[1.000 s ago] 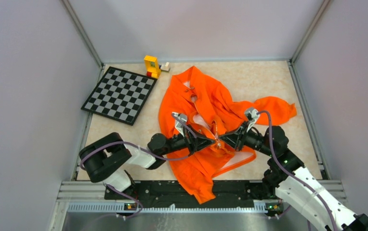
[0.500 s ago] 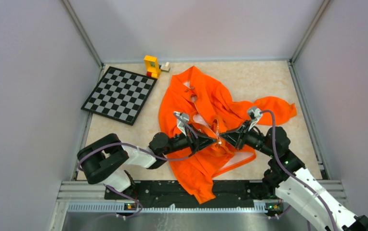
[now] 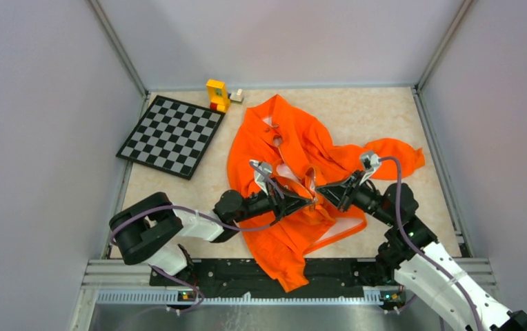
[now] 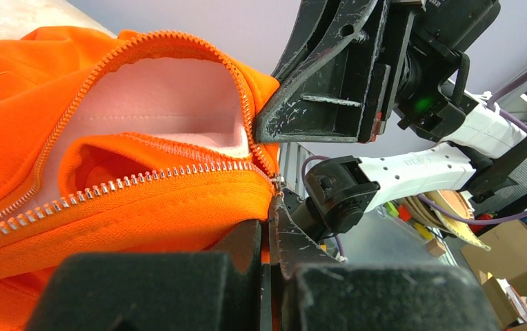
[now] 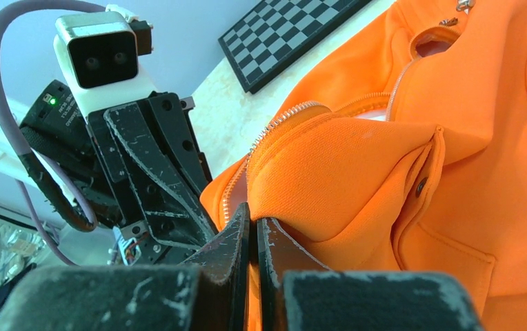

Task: Zip up the jacket

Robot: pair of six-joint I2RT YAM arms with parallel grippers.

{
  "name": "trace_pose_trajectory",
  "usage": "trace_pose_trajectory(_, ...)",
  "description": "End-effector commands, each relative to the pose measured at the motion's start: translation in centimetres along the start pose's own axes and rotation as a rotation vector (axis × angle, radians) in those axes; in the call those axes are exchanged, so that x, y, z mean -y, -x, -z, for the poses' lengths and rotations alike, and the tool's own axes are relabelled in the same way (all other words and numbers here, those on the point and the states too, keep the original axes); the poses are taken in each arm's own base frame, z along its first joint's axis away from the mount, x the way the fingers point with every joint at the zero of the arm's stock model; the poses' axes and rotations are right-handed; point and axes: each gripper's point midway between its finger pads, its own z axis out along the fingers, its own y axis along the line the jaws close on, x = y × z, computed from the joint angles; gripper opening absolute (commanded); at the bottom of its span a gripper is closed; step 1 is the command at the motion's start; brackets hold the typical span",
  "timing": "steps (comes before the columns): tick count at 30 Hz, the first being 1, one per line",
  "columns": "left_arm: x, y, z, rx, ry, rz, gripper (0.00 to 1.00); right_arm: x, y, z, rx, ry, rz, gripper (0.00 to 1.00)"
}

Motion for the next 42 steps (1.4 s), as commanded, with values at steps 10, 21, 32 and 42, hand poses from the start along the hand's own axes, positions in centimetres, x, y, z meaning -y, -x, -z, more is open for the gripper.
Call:
trace_pose_trajectory(10,0.0,3.3,0.4,0.150,0.070,0.023,0.00,-0.2,0.4,0.2,0.015,0.005,0.014,0.00)
trace_pose_trajectory(21,0.6,2.1,0.9,0.085,0.021,0.054,0.00,-5.5,2.9,3.5,0.369,0.352,0.298,0.00)
trace_pose_trajectory(32,2.4,3.3,1.0,0.092,-0.040,-0.013,0.00,-1.3,2.1,1.5,0.283,0.146,0.223,0.00)
trace_pose_trajectory(42,1.4,2.8,-0.5,0.091,-0.023,-0.002,0.00,-1.9,2.9,1.3,0.317,0.166,0.160,0.00)
